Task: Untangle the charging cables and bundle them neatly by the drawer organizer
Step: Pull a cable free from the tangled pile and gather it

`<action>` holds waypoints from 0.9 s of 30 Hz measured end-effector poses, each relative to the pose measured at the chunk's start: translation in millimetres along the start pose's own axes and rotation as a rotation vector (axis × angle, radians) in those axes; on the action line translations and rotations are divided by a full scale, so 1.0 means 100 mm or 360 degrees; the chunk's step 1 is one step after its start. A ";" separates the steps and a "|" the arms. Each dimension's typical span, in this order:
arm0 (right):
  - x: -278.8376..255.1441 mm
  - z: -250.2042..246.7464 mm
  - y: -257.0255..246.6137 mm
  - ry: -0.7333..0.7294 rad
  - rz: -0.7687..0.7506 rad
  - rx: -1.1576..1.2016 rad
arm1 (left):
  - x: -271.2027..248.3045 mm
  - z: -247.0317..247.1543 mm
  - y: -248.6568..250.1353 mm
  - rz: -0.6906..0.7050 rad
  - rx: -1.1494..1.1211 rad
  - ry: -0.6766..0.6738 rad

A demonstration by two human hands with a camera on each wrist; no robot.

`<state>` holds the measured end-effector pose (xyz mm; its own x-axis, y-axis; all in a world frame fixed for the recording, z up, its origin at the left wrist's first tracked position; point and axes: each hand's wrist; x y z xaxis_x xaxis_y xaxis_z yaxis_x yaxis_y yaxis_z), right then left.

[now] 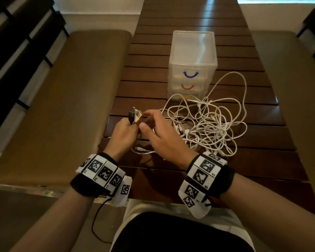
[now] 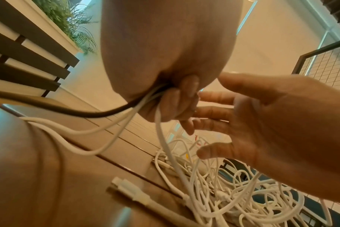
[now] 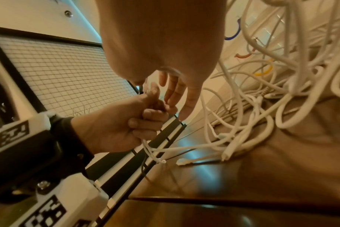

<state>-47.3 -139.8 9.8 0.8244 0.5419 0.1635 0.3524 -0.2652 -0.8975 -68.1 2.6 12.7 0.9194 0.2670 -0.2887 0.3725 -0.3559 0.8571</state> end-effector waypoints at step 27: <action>0.06 -0.43 0.00 -0.0623 -0.0025 -0.1066 | -0.14 0.03 0.20 0.0329 0.0741 -0.0188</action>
<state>-23.4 -170.6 28.2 0.6447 0.7586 -0.0944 0.6579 -0.6135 -0.4367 -73.5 -11.4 32.7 0.9777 0.0554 -0.2027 0.1732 -0.7583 0.6285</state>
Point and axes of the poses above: each hand's wrist, its own x-axis towards the middle knuckle, its own z-axis out of the palm, y = z × x, and after that the axes turned 4 degrees about -z, right-handed
